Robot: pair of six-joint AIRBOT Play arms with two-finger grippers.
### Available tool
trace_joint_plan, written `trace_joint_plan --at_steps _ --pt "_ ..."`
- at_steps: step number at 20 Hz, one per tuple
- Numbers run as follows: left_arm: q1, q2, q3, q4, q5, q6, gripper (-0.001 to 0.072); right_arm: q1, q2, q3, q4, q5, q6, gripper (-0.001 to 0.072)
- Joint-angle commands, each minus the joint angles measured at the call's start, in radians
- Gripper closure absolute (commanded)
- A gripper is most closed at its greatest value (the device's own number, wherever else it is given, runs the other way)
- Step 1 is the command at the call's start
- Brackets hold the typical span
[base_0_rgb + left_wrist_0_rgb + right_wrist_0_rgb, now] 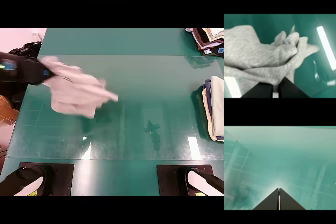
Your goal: Fold the shirts.
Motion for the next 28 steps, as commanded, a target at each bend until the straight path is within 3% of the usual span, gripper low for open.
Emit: trace_joint_plan --at_steps 1,4,7,9,10,14,17,23,28 --pt "-0.193 -0.163 -0.01 -0.023 0.008 -0.001 0.0682 0.001 0.001 0.017 0.0 0.022 0.01 0.0698" --pt "-0.313 -0.309 -0.049 -0.039 0.023 0.074 0.0681 0.001 0.001 0.017 0.0 0.034 0.011 0.0698" --pt "-0.331 -0.416 -0.049 -0.034 0.105 0.173 0.0673 0.001 0.001 0.017 0.0 0.035 0.011 0.0698" --pt "-0.313 -0.441 -0.048 -0.013 0.194 0.19 0.0158 0.001 0.001 0.017 0.0 0.04 0.013 0.0698" --pt "-0.294 -0.443 -0.046 -0.008 0.225 0.19 0.0101 0.001 0.001 0.017 -0.001 0.042 0.017 0.0698" --pt "-0.136 -0.444 -0.04 -0.003 0.204 0.19 0.0101 0.001 0.001 0.017 -0.001 0.059 0.017 0.0698" --pt "-0.033 -0.486 -0.04 -0.084 0.235 0.209 0.0102 0.001 0.0 0.017 -0.002 0.059 0.017 0.0698" --pt "-0.023 -0.709 -0.04 -0.26 0.302 0.35 0.0102 0.001 0.0 0.016 -0.002 0.091 0.017 0.0698" --pt "-0.025 -0.774 -0.039 -0.362 0.411 0.367 0.0111 0.001 0.001 -0.037 0.0 0.103 0.038 0.0698"
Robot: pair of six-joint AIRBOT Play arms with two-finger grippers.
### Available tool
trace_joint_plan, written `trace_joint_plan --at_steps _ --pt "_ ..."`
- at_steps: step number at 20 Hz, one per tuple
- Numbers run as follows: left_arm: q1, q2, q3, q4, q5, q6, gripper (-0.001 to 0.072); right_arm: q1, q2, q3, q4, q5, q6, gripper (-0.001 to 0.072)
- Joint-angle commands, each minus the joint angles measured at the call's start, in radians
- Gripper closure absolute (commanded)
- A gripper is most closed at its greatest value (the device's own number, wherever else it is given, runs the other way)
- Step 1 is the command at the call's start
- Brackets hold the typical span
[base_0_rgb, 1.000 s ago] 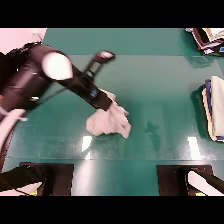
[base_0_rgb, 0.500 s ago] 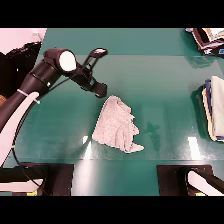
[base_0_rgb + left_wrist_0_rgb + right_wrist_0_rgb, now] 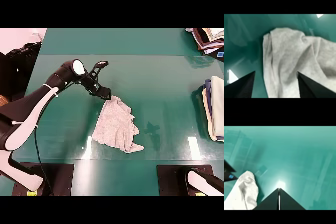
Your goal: Fold the shirts.
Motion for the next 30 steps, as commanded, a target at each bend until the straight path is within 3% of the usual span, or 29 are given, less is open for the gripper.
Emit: trace_joint_plan --at_steps 1,5,6,7,8,9,13,16,17,18,19,23,26,29,30 --pt "-0.003 -0.056 0.001 -0.107 0.069 0.026 0.0111 0.001 0.0 -0.059 0.001 0.01 0.028 0.0698" --pt "-0.03 -0.077 0.001 -0.117 0.095 0.056 0.0111 0.003 0.0 -0.162 0.008 0.01 0.037 0.0698" --pt "-0.036 -0.077 0.0 -0.115 0.102 0.055 0.0179 0.003 0.0 -0.182 0.008 0.01 0.037 0.0698" --pt "-0.036 -0.077 0.001 -0.114 0.105 0.055 0.0434 0.003 0.0 -0.202 0.008 0.01 0.037 0.0698" --pt "-0.035 -0.077 0.001 -0.112 0.106 0.056 0.0634 0.003 0.0 -0.221 0.008 0.01 0.037 0.0698" --pt "-0.028 -0.077 0.001 -0.109 0.103 0.065 0.0681 0.003 0.0 -0.244 0.008 0.011 0.037 0.0698" --pt "0.059 -0.054 0.073 -0.012 -0.032 0.018 0.0683 0.041 0.0 -0.378 0.007 0.017 0.038 0.0698" --pt "0.166 0.039 0.091 0.04 -0.052 0.019 0.0683 0.154 0.0 -0.545 0.008 -0.035 0.037 0.0695" --pt "0.198 0.067 0.091 0.041 -0.059 0.02 0.0683 0.208 -0.002 -0.61 0.008 -0.077 0.037 0.0607" --pt "0.226 0.084 0.091 0.045 -0.072 0.02 0.0682 0.264 -0.011 -0.666 0.008 -0.122 0.037 0.0329" --pt "0.249 0.1 0.09 0.05 -0.088 0.02 0.0682 0.323 -0.034 -0.713 0.01 -0.153 0.037 0.0222" --pt "0.279 0.108 0.09 0.076 -0.158 0.021 0.0682 0.518 -0.193 -0.777 0.019 -0.312 0.036 0.0227" --pt "0.279 0.108 0.09 0.073 -0.166 0.02 0.0682 0.561 -0.315 -0.725 0.136 -0.432 0.018 0.0231" --pt "0.279 0.108 0.09 0.073 -0.165 0.021 0.0682 0.564 -0.432 -0.63 0.187 -0.443 0.017 0.0234" --pt "0.279 0.108 0.09 0.073 -0.164 0.021 0.0682 0.564 -0.463 -0.601 0.196 -0.436 0.018 0.0267"
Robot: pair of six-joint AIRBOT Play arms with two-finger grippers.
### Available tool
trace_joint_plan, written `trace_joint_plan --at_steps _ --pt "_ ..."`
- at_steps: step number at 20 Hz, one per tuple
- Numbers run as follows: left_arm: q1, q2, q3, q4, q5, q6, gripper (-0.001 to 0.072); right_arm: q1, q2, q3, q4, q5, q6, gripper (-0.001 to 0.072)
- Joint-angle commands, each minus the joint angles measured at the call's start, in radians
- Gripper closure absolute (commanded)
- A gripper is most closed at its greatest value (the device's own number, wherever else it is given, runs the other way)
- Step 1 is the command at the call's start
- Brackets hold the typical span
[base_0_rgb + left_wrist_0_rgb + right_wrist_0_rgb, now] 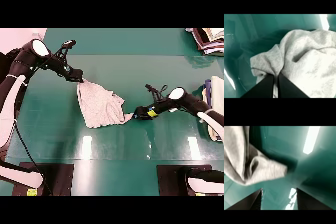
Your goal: Fold the shirts.
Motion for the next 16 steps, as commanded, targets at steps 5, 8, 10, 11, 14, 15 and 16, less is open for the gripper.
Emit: trace_joint_plan --at_steps 5,8,10,11,14,15,16 --pt "0.003 0.003 0.001 0.004 -0.013 0.0 0.0682 0.034 -0.168 0.15 0.083 -0.004 -0.014 0.0662" --pt "0.003 0.039 0.001 0.008 -0.019 -0.001 0.0683 0.041 -0.159 0.184 0.065 0.02 -0.04 0.0699" --pt "0.003 0.116 0.002 0.024 -0.002 -0.001 0.0683 0.023 -0.113 0.245 0.014 0.06 -0.04 0.07" --pt "0.004 0.17 0.002 0.035 0.012 -0.001 0.0683 0.01 -0.075 0.286 -0.008 0.078 -0.039 0.07" --pt "0.003 0.379 0.002 0.057 0.046 0.0 0.0682 -0.05 0.081 0.464 -0.118 0.138 0.003 0.07" --pt "0.003 0.449 0.002 0.056 0.051 0.0 0.0682 -0.072 0.14 0.526 -0.147 0.145 0.016 0.07" --pt "0.003 0.525 0.002 0.053 0.051 -0.001 0.0682 -0.093 0.193 0.581 -0.163 0.149 0.042 0.0701"
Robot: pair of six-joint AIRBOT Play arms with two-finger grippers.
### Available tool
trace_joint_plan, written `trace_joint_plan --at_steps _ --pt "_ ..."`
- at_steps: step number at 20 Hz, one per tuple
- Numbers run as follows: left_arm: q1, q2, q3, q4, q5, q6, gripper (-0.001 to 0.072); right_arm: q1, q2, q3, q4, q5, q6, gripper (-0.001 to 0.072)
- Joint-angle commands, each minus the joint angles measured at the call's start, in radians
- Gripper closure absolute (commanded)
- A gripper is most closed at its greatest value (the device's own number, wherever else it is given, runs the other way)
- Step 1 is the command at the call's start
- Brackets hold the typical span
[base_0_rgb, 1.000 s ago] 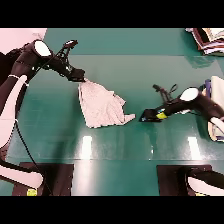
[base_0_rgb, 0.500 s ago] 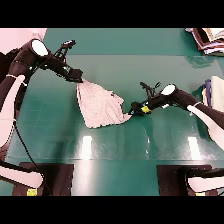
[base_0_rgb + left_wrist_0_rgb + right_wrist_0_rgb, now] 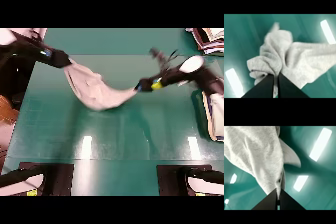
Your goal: Fold the shirts.
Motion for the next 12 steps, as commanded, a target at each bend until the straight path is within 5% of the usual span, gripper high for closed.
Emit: trace_joint_plan --at_steps 1,6,12 --pt "0.001 0.241 0.0 -0.003 0.026 0.0 0.0682 -0.071 0.179 0.196 -0.094 0.039 0.061 0.07" --pt "0.001 0.497 0.0 -0.022 0.087 -0.029 0.0683 -0.197 0.349 0.398 -0.095 0.074 0.072 0.0701" --pt "0.001 0.441 -0.155 -0.067 -0.103 -0.105 0.0683 -0.237 0.359 0.295 -0.097 0.203 0.109 0.0701"
